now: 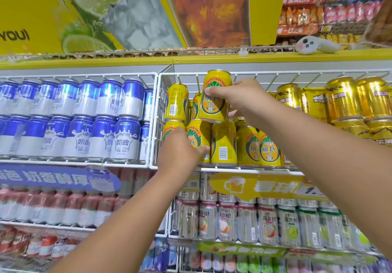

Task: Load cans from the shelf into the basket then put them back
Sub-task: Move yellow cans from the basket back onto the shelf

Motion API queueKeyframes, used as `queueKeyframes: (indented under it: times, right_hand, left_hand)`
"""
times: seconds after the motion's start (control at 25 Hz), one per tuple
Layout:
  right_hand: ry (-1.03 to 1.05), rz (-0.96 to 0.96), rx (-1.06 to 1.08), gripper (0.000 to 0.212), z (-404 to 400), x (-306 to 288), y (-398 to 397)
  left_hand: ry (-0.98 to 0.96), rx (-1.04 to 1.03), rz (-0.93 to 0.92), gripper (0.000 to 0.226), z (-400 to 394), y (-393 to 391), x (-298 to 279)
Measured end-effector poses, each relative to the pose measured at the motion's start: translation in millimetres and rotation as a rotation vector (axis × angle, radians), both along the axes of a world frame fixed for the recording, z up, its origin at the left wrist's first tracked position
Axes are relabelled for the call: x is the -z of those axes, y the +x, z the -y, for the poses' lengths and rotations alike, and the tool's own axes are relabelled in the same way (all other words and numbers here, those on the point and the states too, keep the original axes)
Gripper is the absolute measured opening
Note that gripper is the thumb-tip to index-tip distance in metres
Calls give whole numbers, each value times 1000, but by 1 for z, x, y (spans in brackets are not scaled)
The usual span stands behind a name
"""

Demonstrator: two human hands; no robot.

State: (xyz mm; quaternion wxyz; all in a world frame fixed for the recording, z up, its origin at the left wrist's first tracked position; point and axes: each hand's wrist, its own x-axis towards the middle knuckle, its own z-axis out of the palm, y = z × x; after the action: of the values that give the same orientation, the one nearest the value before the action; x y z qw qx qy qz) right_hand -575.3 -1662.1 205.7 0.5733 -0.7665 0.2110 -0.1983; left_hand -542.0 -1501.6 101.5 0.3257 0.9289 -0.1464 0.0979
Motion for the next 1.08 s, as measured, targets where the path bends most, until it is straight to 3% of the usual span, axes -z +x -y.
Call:
queueKeyframes:
  times: [0.2, 0.48, 0.8, 1.08]
  right_hand:
    - [-44, -49, 31, 62, -4, -6, 16]
    - [-104, -62, 113, 70, -29, -8, 41]
    - [-234, -109, 204, 57, -45, -12, 59]
    - [-564, -214, 246, 46, -66, -7, 71]
  left_hand:
    - [-26, 13, 13, 56, -2, 3, 2]
    - [-59, 26, -10, 44, -11, 1, 5]
    - [-100, 95, 67, 46, -31, 17, -5]
    - [16, 173, 230, 47, -40, 20, -6]
